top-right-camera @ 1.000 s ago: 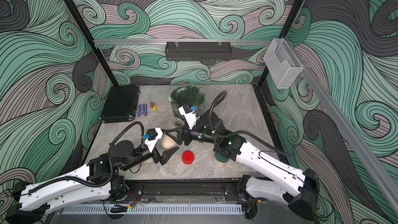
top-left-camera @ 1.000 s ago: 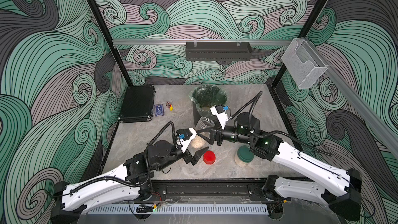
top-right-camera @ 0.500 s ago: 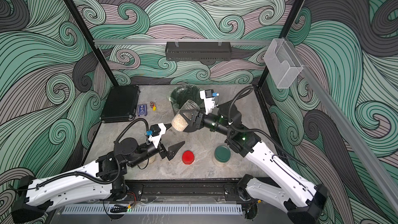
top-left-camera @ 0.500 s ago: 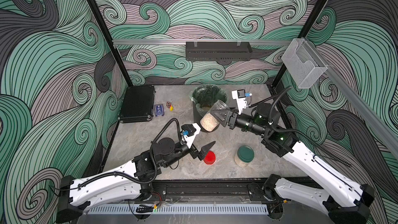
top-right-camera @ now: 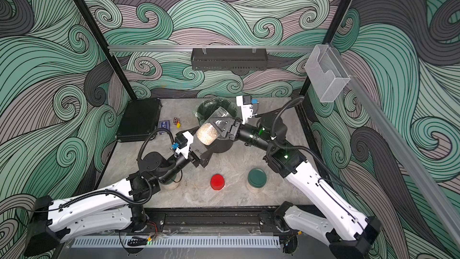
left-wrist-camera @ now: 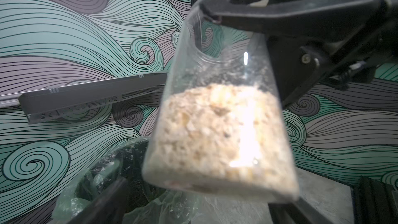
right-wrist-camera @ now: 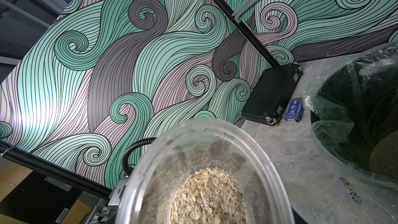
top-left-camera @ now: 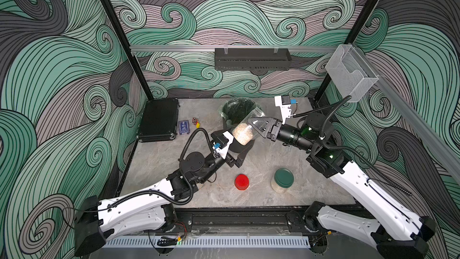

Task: Empty expired oatmeal from jars
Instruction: Pour the expired oatmeal into the trash bin.

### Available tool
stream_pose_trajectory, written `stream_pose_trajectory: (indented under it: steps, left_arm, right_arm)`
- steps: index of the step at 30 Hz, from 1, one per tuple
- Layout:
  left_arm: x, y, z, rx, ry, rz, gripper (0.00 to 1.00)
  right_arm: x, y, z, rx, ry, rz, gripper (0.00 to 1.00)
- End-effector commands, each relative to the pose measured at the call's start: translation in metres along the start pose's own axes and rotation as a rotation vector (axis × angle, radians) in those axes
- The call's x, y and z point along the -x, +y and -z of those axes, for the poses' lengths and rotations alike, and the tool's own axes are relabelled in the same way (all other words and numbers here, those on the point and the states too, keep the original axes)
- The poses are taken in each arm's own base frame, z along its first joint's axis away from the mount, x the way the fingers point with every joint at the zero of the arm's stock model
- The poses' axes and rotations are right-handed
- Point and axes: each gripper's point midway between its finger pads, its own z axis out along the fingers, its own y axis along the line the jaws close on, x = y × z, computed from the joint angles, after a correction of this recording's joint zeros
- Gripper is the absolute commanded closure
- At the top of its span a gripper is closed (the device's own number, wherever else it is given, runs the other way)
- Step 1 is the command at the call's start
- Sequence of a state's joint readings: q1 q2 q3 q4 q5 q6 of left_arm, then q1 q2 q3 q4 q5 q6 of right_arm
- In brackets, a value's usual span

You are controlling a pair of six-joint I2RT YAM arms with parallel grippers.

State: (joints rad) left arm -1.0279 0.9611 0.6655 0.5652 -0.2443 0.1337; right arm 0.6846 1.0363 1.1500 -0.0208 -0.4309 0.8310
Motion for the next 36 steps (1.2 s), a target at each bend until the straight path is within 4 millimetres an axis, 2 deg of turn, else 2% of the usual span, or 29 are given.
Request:
stream_pose_trajectory:
  steps: [1,10,20,27,36]
  left_arm:
    - [0.029,0.002,-0.006,-0.015,-0.094,-0.016,0.02]
    - [0.034,-0.003,-0.015,-0.042,-0.114,-0.034,0.03]
    - [0.044,0.008,-0.014,-0.003,-0.137,-0.047,0.05]
    - [0.042,0.006,-0.013,-0.024,-0.119,-0.057,0.27]
    - [0.047,0.005,-0.009,-0.041,-0.119,-0.060,0.42]
  right_arm:
    - [0.011,0.014,0.000,0.047,-0.019,0.003,0.49]
    - [0.009,0.007,-0.013,0.048,0.015,-0.024,0.49]
    - [0.008,0.003,-0.020,0.046,0.027,-0.041,0.49]
    - [0.005,0.001,-0.025,0.056,0.045,-0.053,0.49]
    - [0.003,-0.002,-0.029,0.058,0.056,-0.067,0.47]
